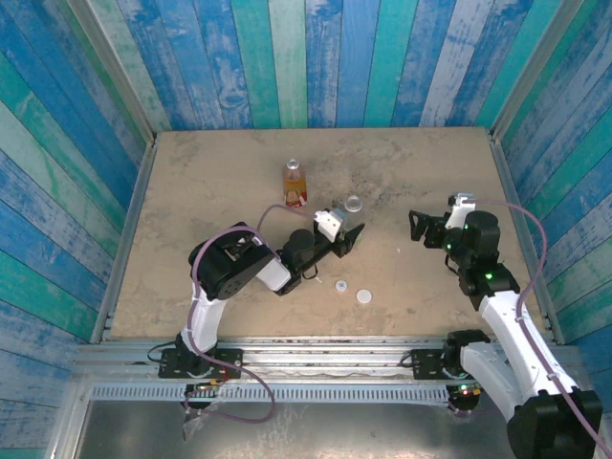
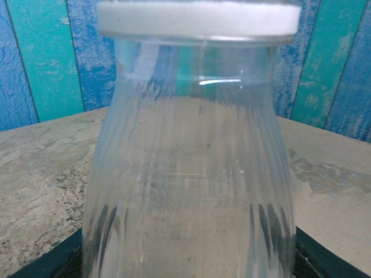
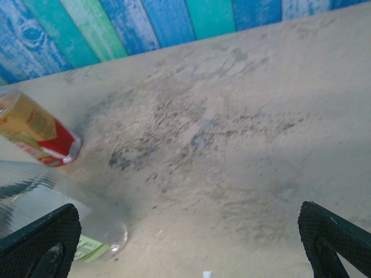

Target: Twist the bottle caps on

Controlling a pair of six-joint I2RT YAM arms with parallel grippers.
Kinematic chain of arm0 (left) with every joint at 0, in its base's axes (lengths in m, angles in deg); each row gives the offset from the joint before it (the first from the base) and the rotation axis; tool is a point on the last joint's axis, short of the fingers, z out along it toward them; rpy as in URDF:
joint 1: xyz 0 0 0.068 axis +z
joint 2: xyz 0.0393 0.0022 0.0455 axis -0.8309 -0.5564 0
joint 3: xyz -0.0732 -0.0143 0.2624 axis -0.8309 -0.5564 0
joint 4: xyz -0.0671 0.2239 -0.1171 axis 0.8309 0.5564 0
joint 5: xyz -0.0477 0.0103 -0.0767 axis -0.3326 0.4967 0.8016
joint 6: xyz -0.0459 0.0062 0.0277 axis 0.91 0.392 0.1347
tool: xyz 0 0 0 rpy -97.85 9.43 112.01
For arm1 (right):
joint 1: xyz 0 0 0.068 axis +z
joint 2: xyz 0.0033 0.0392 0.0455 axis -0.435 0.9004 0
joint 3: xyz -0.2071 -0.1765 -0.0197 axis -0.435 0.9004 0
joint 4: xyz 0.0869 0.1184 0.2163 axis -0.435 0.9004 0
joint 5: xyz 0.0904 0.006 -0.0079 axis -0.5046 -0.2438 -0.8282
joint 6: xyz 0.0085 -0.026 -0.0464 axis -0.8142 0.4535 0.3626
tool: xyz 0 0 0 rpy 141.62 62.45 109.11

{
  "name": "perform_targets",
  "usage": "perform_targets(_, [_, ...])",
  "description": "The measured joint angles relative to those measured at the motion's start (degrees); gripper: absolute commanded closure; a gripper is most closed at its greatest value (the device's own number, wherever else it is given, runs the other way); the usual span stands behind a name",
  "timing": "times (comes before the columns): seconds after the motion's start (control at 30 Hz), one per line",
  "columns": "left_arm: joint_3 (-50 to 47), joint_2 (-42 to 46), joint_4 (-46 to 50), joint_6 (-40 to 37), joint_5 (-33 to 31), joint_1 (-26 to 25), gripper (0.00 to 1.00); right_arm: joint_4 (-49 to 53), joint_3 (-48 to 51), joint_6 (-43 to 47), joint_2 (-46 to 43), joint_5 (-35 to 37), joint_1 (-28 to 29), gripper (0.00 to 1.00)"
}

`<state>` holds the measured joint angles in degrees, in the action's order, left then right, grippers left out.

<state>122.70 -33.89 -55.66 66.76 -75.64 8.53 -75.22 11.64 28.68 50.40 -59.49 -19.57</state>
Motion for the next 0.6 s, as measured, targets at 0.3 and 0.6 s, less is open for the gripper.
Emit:
perform_targets(0.3, [-5.27,2.08,-3.32,-0.26,7.54,1.95,0.40,13.88,-3.56,-1.64,2.99,6.99,19.85,0.06])
perform_targets(0.6, [-9.51,5.03,-3.65,-0.63,12.11,4.22,0.41,23.54,-3.52,-11.10,8.35,20.57,46.05,0.24])
